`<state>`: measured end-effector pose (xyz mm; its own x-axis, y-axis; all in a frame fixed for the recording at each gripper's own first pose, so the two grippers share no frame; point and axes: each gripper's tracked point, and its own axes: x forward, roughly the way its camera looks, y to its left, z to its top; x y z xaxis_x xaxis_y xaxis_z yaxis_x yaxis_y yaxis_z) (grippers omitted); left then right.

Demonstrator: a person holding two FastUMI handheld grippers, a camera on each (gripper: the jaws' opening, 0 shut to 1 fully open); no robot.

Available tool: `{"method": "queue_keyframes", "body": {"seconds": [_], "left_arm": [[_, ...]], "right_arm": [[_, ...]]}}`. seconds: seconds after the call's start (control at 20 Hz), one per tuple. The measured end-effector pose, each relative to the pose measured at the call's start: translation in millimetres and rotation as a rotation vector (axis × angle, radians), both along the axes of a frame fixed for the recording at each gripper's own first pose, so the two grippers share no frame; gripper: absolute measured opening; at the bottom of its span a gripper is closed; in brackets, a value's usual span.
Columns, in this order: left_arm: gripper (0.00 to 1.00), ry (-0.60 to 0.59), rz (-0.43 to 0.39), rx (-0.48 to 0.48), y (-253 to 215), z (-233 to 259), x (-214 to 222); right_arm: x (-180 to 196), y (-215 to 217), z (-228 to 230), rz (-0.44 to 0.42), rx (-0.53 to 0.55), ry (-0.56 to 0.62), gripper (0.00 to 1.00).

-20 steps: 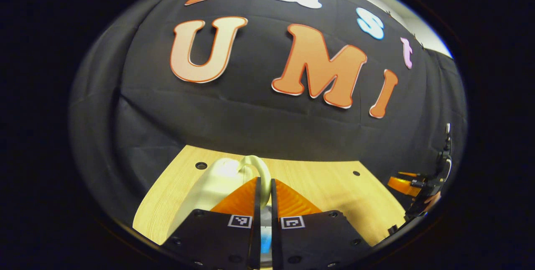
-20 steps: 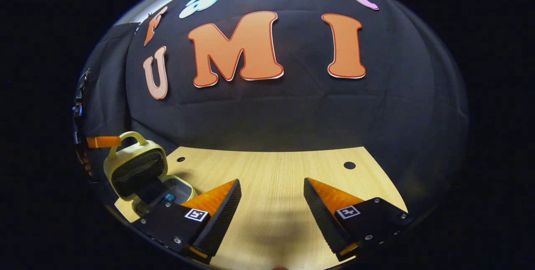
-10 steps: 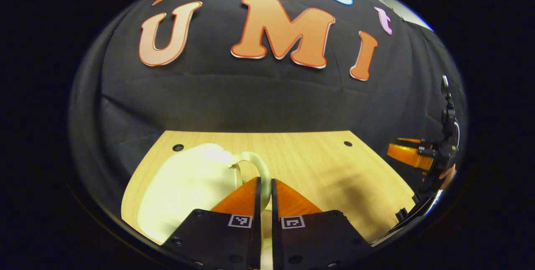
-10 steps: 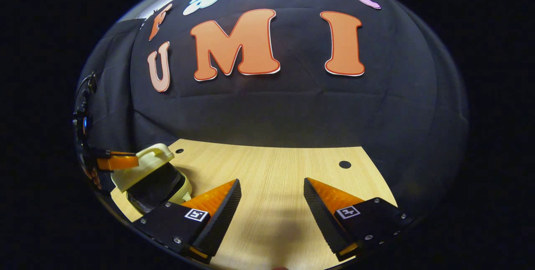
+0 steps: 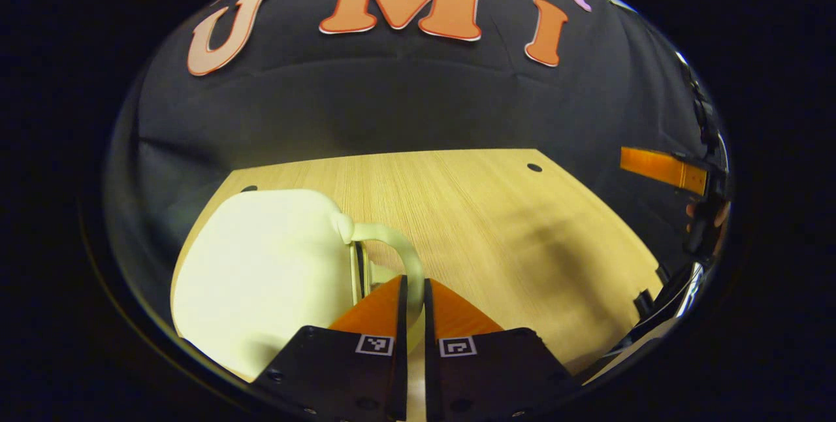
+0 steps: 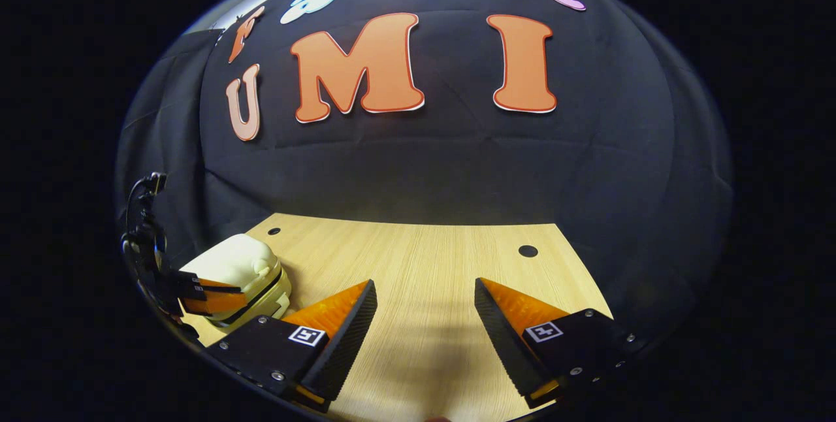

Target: First open the suitcase, pack the skin care products into it, and then close the suitcase.

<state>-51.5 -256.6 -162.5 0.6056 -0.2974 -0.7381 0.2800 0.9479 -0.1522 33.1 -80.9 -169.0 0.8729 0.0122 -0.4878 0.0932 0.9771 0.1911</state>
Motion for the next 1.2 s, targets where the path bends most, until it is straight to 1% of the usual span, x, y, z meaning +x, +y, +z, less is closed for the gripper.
{"method": "queue_keyframes", "body": {"seconds": [0.05, 0.15, 0.25, 0.3, 0.4, 0.45, 0.5, 0.55, 0.6, 0.65, 0.75, 0.85, 0.9, 0.95, 1.05, 1.2], "left_arm": [[0.11, 0.0, -0.012, 0.011, -0.8, -1.2, -1.5], [0.11, 0.022, -0.008, 0.0, -2.6, -1.8, -5.9], [0.11, 0.036, -0.039, 0.006, -9.5, -2.7, -10.6], [0.11, 0.024, -0.064, 0.04, -9.7, -3.6, -15.7], [0.11, -0.042, -0.097, 0.107, -7.0, -1.1, -15.8], [0.21, -0.063, -0.112, 0.114, -9.8, 1.3, -16.3], [0.25, -0.09, -0.117, 0.121, -14.0, 5.8, -14.1], [0.37, -0.119, -0.115, 0.126, -17.3, 10.0, -8.4], [0.44, -0.153, -0.108, 0.124, -20.4, 18.2, -2.4], [0.59, -0.192, -0.101, 0.112, -27.0, 26.7, 5.6], [0.79, -0.258, -0.07, 0.106, -30.6, 46.6, 18.7], [0.84, -0.309, -0.037, 0.101, -29.0, 68.5, 29.9], [0.84, -0.325, -0.024, 0.096, -28.0, 74.8, 34.2], [0.87, -0.337, -0.008, 0.098, -26.8, 79.5, 36.7], [0.96, -0.362, 0.029, 0.085, -24.9, 90.2, 43.7], [0.97, -0.44, 0.116, 0.049, -17.0, 119.8, 53.4]], "right_arm": [[1.0, 2.5, -0.7, 0.0, 0.004, 0.001, 0.96], [1.8, 6.5, 1.2, 0.004, 0.007, -0.006, 0.96], [4.8, 10.6, 3.0, 0.004, 0.016, -0.011, 0.96], [6.2, 12.9, 3.4, 0.007, 0.023, -0.012, 0.96], [7.9, 17.6, 6.8, 0.009, 0.03, -0.022, 0.96], [9.0, 19.1, 9.7, 0.01, 0.03, -0.031, 0.96], [9.9, 20.9, 13.1, 0.012, 0.028, -0.04, 0.96], [11.2, 23.1, 17.0, 0.015, 0.025, -0.053, 0.96], [12.6, 25.0, 20.9, 0.016, 0.015, -0.065, 0.96], [14.1, 27.7, 25.8, 0.02, 0.009, -0.079, 0.95], [17.2, 34.9, 37.6, 0.026, 0.002, -0.112, 0.96], [20.9, 44.8, 48.8, 0.036, 0.005, -0.148, 0.95], [22.2, 50.2, 53.4, 0.047, 0.006, -0.163, 0.95], [21.7, 56.6, 53.5, 0.06, -0.002, -0.169, 0.95], [19.2, 64.2, 53.4, 0.079, -0.02, -0.177, 0.96], [18.1, 71.1, 67.2, 0.089, -0.045, -0.232, 0.95]]}}
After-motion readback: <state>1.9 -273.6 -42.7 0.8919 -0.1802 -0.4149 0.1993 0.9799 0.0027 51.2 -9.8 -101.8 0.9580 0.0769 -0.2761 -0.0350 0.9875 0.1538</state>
